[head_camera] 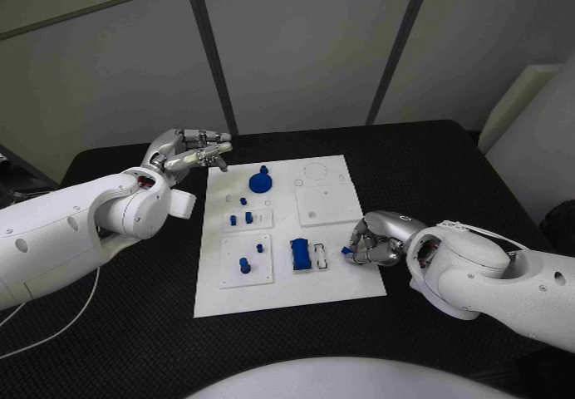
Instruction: Assemble the parts on the task board
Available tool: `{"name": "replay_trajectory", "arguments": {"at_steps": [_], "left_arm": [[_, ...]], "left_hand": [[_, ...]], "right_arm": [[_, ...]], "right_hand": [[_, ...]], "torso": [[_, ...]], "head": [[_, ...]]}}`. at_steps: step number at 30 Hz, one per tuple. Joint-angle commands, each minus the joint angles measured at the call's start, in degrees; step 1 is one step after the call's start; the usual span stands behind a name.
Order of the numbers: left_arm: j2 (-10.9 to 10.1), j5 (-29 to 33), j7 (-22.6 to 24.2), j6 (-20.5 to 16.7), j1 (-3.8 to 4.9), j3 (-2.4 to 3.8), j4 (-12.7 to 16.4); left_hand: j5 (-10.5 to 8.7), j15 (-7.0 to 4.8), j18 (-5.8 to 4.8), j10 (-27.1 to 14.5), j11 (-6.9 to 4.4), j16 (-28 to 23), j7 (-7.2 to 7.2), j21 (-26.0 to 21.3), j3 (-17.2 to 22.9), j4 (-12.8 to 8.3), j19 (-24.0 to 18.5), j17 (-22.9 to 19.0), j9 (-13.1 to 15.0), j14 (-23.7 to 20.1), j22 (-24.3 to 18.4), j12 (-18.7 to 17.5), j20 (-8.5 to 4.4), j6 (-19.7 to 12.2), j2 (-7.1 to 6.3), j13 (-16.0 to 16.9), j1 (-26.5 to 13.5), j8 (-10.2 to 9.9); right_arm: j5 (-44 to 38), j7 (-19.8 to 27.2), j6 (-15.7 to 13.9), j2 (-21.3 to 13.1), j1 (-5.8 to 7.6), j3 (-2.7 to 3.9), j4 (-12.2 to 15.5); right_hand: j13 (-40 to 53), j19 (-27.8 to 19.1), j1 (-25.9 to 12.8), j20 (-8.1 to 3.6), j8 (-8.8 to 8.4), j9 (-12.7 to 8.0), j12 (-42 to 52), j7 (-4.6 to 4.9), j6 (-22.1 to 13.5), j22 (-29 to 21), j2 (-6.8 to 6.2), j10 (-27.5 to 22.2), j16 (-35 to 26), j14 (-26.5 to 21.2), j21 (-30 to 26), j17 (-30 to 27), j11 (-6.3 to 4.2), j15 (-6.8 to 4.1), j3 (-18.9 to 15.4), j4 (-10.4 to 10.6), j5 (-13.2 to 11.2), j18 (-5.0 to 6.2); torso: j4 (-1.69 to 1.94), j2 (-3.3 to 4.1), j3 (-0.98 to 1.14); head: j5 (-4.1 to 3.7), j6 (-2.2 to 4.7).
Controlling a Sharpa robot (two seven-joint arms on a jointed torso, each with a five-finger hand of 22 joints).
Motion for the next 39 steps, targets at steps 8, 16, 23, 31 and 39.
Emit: {"name": "replay_trajectory", "arguments": {"at_steps": [8, 16, 23, 31, 39], "left_arm": [[0.0, 0.2, 0.1, 0.4, 0.09, 0.04, 0.2], [0.1, 0.2, 0.1, 0.5, 0.09, 0.04, 0.1], [0.2, 0.2, 0.1, 0.5, 0.09, 0.04, 0.1], [0.3, 0.2, 0.0, 0.6, 0.09, 0.05, 0.2], [0.3, 0.2, 0.0, 0.7, 0.09, 0.05, 0.2]], "left_hand": [[-0.21, -0.11, -1.06, -0.4, 0.09, 0.2, 0.03, 0.0, -0.3, -0.1, -0.3, -0.1, 0.1, -0.3, -0.1, 0.1, 0.10, -0.2, 0.24, 0.1, -0.5, 0.3], [-0.19, -0.11, -1.05, -0.4, 0.10, 0.2, 0.03, -0.1, -0.3, -0.1, -0.3, -0.1, 0.1, -0.4, -0.1, 0.2, 0.10, -0.3, 0.28, 0.1, -0.4, 0.3], [-0.19, -0.11, -1.05, -0.4, 0.10, 0.2, 0.03, -0.1, -0.3, -0.1, -0.3, -0.1, 0.1, -0.4, -0.1, 0.2, 0.10, -0.3, 0.28, 0.1, -0.4, 0.3], [-0.19, -0.11, -1.05, -0.4, 0.10, 0.2, 0.03, -0.1, -0.3, -0.1, -0.3, -0.1, 0.1, -0.4, -0.1, 0.2, 0.10, -0.3, 0.28, 0.1, -0.4, 0.3], [-0.19, -0.11, -1.05, -0.4, 0.10, 0.2, 0.03, -0.1, -0.3, -0.1, -0.3, -0.1, 0.1, -0.4, -0.1, 0.2, 0.10, -0.3, 0.28, 0.1, -0.4, 0.3]], "right_arm": [[7.0, -0.9, -7.1, 0.4, -0.17, -0.17, 1.7], [8.1, -0.8, -8.0, 1.5, -0.15, -0.16, 1.3], [8.3, -0.7, -8.3, 3.8, -0.15, -0.16, -0.1], [8.3, -1.0, -7.8, 6.0, -0.14, -0.15, -1.9], [8.5, -1.0, -6.6, 7.1, -0.14, -0.15, -2.6]], "right_hand": [[0.1, 0.5, -1.9, -0.20, 0.04, 0.7, 0.2, -0.07, 0.7, 1.5, -2.02, 1.8, 0.4, 3.7, 0.6, 2.9, -0.97, -0.26, 3.1, -0.7, 0.0, -0.77], [0.2, 0.6, -2.5, -0.20, -0.03, 0.7, 0.3, -0.07, 0.8, 1.5, -2.44, 1.9, 0.4, 3.7, 0.6, 2.9, -0.96, -0.25, 3.7, -0.1, 0.3, -0.78], [0.3, 0.6, -2.7, -0.20, -0.03, 0.8, 0.3, -0.11, 0.9, 1.6, -2.89, 2.0, 0.5, 3.7, 0.6, 3.0, -0.99, -0.27, 4.2, 0.2, 0.6, -0.79], [0.7, 0.6, -5.4, -0.18, 0.04, 1.1, 0.7, -0.07, 1.2, 1.7, -4.03, 2.4, 0.6, 3.8, 0.7, 3.2, -0.95, -0.23, 4.6, 2.1, 4.1, -0.81], [1.6, 0.7, -8.1, -0.16, 0.33, 1.5, 1.5, -0.14, 1.6, 1.9, -4.04, 3.0, 0.7, 3.8, 0.8, 3.4, -0.98, -0.24, 4.1, 2.8, 4.5, -0.85]], "torso": [[0.04, 0.08, -0.07], [-0.05, 0.07, 0.01], [-0.08, 0.07, 0.01], [-0.05, 0.10, 0.00], [-0.09, 0.08, 0.02]], "head": [[0.12, -0.02], [0.25, -0.06], [0.31, -0.02], [0.42, -0.05], [0.59, -0.15]]}}
